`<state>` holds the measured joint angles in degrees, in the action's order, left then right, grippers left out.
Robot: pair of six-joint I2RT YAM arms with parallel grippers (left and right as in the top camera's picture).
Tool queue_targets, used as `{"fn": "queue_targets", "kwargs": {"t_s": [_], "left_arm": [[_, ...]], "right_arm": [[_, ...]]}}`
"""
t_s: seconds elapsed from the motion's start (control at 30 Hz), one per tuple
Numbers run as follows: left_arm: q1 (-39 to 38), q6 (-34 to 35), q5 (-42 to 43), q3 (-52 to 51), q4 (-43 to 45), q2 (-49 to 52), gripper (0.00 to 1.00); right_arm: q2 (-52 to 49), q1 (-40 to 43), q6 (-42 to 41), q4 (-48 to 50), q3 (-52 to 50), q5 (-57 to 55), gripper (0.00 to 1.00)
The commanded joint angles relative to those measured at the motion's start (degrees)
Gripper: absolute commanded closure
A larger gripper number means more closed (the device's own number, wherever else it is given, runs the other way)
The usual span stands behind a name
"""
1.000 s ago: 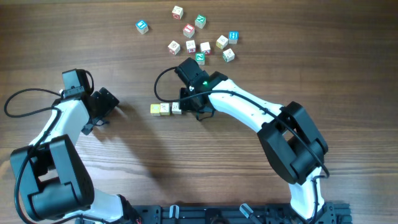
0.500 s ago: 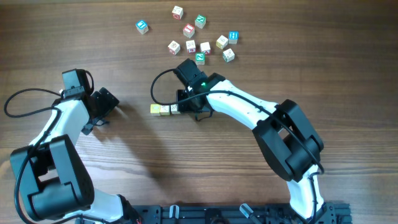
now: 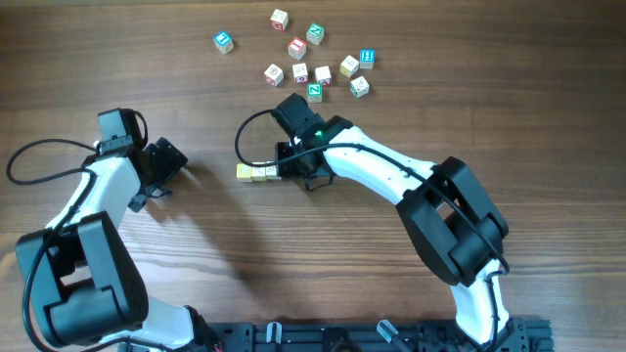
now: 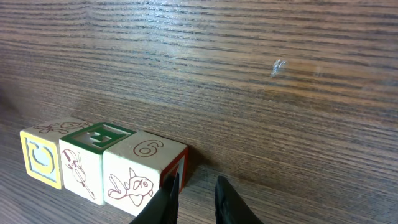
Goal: Form a horizontal line
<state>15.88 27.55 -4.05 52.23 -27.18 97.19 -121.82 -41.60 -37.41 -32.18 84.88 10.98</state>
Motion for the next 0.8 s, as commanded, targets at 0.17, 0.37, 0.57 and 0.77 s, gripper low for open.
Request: {"fn": "queue_targets", "kwargs": {"t_s": [0.17, 0.37, 0.57, 0.77], "left_arm": [[0.11, 0.11, -0.52, -0.26, 0.15, 0.39, 0.0], [0.11, 0.11, -0.52, -0.26, 0.15, 0.39, 0.0], [0.11, 0.11, -0.52, -0.26, 0.15, 0.39, 0.0], [0.11, 0.11, -0.52, -0.26, 0.15, 0.39, 0.0]], "right_arm": [[-0.98, -0.35, -0.11, 0.7, -0.17, 1.73, 0.79], [-0.98, -0.33, -0.33, -0.35, -0.17, -1.2, 0.84], [-0.98, 1.27, -2.64, 2.97, -0.15, -9.03, 0.82], [-0.98, 5.73, -1.33, 6.62, 10.34, -4.81, 0.95]]}}
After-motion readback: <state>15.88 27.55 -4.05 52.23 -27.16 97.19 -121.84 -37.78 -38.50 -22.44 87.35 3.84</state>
